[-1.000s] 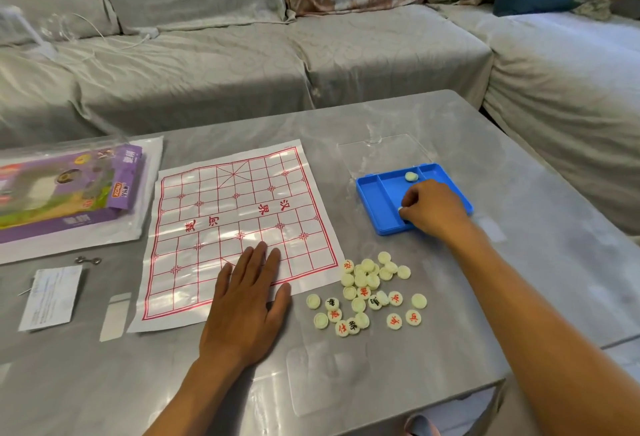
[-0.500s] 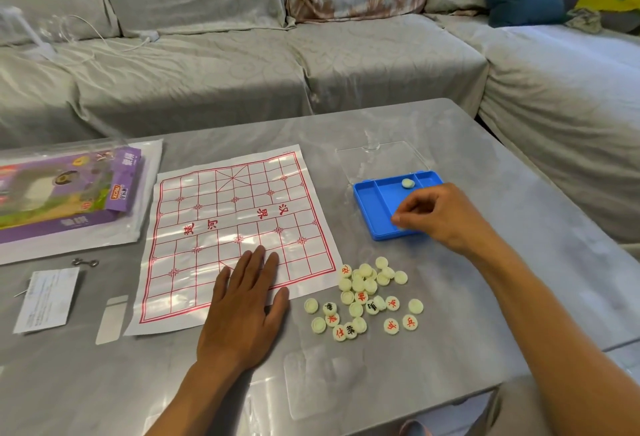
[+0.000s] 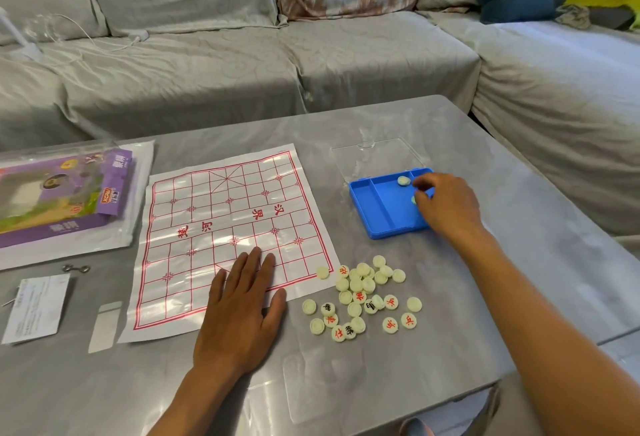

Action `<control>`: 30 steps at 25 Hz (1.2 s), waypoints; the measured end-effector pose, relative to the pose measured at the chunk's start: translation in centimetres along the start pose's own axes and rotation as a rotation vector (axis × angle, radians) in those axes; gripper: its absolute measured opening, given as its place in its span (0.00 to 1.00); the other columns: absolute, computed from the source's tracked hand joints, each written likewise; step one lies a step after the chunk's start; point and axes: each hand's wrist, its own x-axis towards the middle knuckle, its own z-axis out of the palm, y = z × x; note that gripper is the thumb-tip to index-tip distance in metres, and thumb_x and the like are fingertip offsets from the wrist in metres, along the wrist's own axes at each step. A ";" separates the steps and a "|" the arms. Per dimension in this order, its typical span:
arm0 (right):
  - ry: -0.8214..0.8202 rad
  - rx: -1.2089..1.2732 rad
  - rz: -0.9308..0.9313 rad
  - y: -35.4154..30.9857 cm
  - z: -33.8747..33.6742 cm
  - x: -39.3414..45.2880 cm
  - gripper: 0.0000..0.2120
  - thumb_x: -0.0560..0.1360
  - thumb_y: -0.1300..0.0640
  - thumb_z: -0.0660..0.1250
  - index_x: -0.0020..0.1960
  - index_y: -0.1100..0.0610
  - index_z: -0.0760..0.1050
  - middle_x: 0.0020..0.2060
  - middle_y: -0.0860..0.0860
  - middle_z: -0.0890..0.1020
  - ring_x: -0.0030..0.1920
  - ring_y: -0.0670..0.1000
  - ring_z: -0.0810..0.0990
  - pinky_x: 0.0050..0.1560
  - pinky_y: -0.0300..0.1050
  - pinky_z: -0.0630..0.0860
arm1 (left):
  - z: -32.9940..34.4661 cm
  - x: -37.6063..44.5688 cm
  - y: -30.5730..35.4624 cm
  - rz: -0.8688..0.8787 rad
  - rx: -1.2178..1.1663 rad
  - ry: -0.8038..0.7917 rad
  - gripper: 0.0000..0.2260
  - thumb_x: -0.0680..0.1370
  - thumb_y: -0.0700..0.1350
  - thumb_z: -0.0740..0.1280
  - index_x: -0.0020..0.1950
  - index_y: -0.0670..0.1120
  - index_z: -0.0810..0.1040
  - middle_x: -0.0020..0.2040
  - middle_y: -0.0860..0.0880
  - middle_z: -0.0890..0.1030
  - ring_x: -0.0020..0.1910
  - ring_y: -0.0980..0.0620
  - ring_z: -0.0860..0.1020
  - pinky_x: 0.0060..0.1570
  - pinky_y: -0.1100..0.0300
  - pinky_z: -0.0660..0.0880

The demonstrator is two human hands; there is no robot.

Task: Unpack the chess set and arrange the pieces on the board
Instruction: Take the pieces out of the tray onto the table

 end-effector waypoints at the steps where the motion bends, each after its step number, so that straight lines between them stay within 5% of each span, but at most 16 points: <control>1: -0.059 -0.054 0.015 0.9 0.7 0.5 0.11 0.75 0.59 0.64 0.55 0.53 0.81 0.53 0.50 0.82 0.53 0.54 0.78 0.47 0.44 0.72 | 0.1 0.0 0.0 -0.002 0.000 0.005 0.34 0.72 0.70 0.30 0.76 0.60 0.43 0.77 0.57 0.41 0.76 0.55 0.40 0.75 0.51 0.40; 8: -0.158 0.046 -0.058 2.5 1.6 1.0 0.10 0.72 0.63 0.69 0.51 0.53 0.81 0.45 0.48 0.82 0.47 0.48 0.79 0.45 0.40 0.71 | 0.1 0.0 -0.1 0.004 0.005 0.021 0.32 0.74 0.69 0.33 0.77 0.59 0.44 0.77 0.57 0.42 0.76 0.55 0.41 0.75 0.51 0.41; 16: -0.151 -0.102 -0.029 2.2 1.6 0.9 0.15 0.74 0.62 0.65 0.57 0.50 0.80 0.54 0.49 0.81 0.58 0.52 0.72 0.45 0.43 0.69 | 0.0 0.0 0.0 0.001 0.009 0.018 0.33 0.73 0.69 0.32 0.76 0.60 0.43 0.77 0.58 0.40 0.76 0.55 0.40 0.75 0.52 0.39; 26: -0.157 -0.186 -0.011 2.1 1.0 0.7 0.17 0.71 0.63 0.67 0.57 0.50 0.77 0.52 0.50 0.80 0.56 0.53 0.73 0.42 0.44 0.70 | -0.3 -0.1 0.2 -0.013 -0.003 0.016 0.32 0.72 0.69 0.29 0.75 0.61 0.39 0.77 0.58 0.39 0.76 0.56 0.38 0.75 0.53 0.38; 30: -0.172 -0.192 -0.021 1.9 0.7 1.0 0.17 0.71 0.68 0.65 0.54 0.53 0.79 0.50 0.50 0.82 0.51 0.52 0.78 0.47 0.46 0.77 | -0.1 0.0 0.1 -0.009 0.009 0.012 0.33 0.72 0.69 0.31 0.76 0.60 0.41 0.77 0.58 0.39 0.76 0.56 0.39 0.74 0.53 0.38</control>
